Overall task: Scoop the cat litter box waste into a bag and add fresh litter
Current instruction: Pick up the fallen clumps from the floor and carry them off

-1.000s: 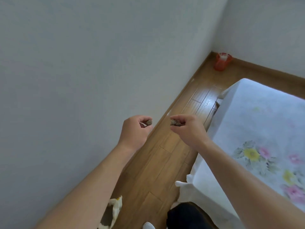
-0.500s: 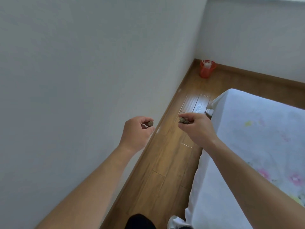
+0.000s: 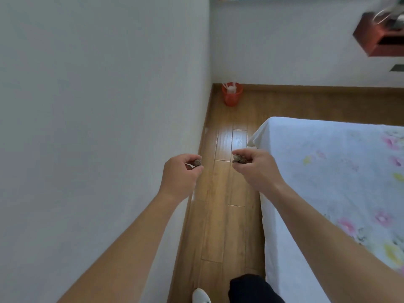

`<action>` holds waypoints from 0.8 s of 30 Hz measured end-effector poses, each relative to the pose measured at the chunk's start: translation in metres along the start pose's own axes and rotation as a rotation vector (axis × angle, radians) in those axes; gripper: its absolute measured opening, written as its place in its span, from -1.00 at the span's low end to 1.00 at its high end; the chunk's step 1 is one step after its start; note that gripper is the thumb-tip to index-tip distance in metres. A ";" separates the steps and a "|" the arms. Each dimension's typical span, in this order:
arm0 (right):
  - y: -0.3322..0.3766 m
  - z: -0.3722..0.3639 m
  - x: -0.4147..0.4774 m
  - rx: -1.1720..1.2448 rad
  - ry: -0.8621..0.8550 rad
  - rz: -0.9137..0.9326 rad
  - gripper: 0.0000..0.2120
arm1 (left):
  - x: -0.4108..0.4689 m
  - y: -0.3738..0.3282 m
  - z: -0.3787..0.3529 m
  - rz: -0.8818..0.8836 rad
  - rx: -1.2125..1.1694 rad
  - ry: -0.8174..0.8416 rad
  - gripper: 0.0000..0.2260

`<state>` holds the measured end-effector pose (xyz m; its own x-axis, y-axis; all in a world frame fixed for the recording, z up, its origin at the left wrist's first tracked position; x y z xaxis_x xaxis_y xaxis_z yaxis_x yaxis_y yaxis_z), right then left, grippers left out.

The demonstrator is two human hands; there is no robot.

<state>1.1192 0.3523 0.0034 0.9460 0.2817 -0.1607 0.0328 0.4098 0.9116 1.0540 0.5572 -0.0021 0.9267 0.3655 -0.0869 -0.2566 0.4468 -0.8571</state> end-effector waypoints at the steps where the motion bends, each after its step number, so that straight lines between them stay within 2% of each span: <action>1: -0.003 0.010 0.007 0.001 -0.020 -0.011 -0.70 | 0.013 -0.007 -0.010 -0.011 -0.006 0.022 -0.81; 7: -0.031 0.075 0.075 -0.034 -0.085 -0.059 -0.67 | 0.090 -0.047 -0.075 -0.084 0.026 0.119 -0.81; 14: -0.040 0.128 0.178 -0.066 -0.035 -0.067 -0.68 | 0.181 -0.087 -0.121 -0.085 0.049 0.078 -0.79; 24: -0.017 0.168 0.310 -0.082 0.003 -0.075 -0.67 | 0.307 -0.122 -0.141 -0.073 0.063 0.036 -0.79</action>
<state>1.4663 0.2870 0.0011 0.9409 0.2502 -0.2281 0.0764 0.4994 0.8630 1.4088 0.4994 0.0045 0.9526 0.3010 -0.0451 -0.2041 0.5220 -0.8282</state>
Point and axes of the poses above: each hand's wrist, its own x-axis towards the middle knuckle, its own z-axis out of the back of the hand, y = z × x, the point moved 7 cm from there along x, towards the middle knuckle, and after that the axes turned 3 degrees about y, right-handed, at the moved point
